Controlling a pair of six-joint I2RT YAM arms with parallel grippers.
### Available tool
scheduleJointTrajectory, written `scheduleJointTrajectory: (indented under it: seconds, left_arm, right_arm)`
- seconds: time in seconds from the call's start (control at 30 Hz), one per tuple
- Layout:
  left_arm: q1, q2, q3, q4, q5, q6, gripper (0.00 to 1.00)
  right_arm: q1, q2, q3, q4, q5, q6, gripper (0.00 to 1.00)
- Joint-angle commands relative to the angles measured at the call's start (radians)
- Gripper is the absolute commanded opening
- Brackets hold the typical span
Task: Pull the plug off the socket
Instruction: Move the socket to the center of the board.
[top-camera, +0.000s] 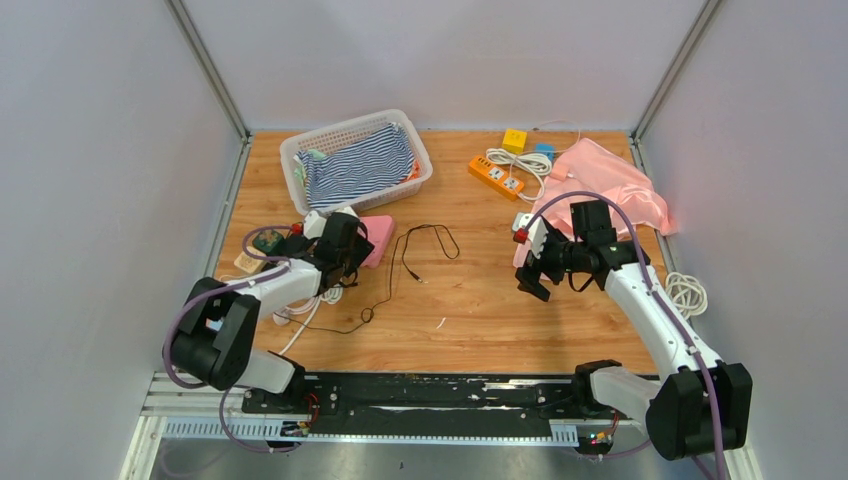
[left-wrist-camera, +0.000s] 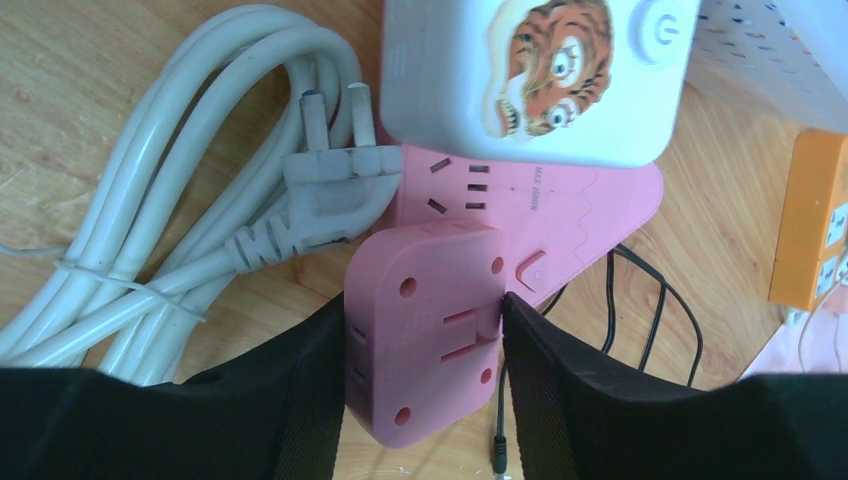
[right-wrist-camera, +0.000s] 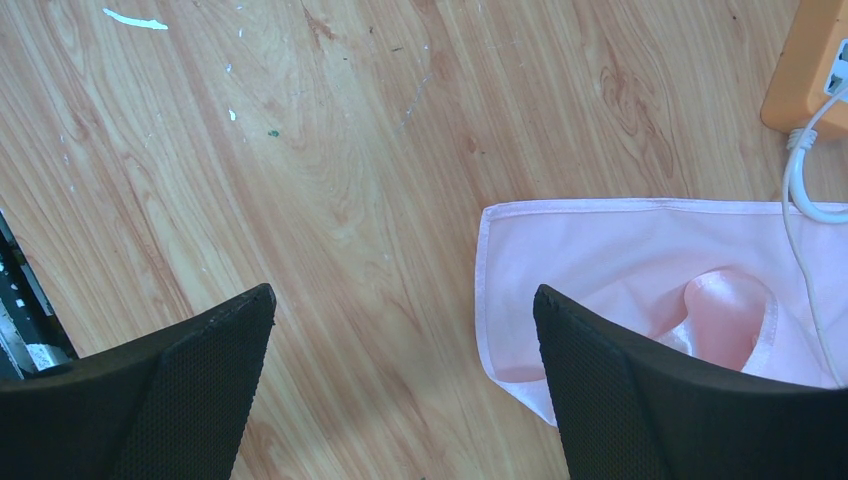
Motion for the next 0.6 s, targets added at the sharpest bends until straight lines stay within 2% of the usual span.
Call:
scheduleJointTrajectory:
  seconds: [0.0,0.37,0.53,0.57]
  left_arm:
    - [0.010,-0.035,-0.012,0.029,0.022,0.041,0.52]
    - [0.010,-0.056,-0.011,0.032,0.076,0.115,0.52]
    - [0.010,-0.082,-0.017,0.032,0.069,0.132,0.46]
    - [0.010,-0.087,-0.020,0.032,0.066,0.133,0.42]
  right_arm:
    - [0.015,-0.011,0.028,-0.031,-0.008,-0.013,1.00]
    - [0.018,-0.009,0.026,-0.034,-0.013,-0.017,1.00]
    - [0.023,-0.008,0.027,-0.038,-0.015,-0.021,1.00]
    - [0.025,-0.008,0.028,-0.039,-0.014,-0.022,1.00]
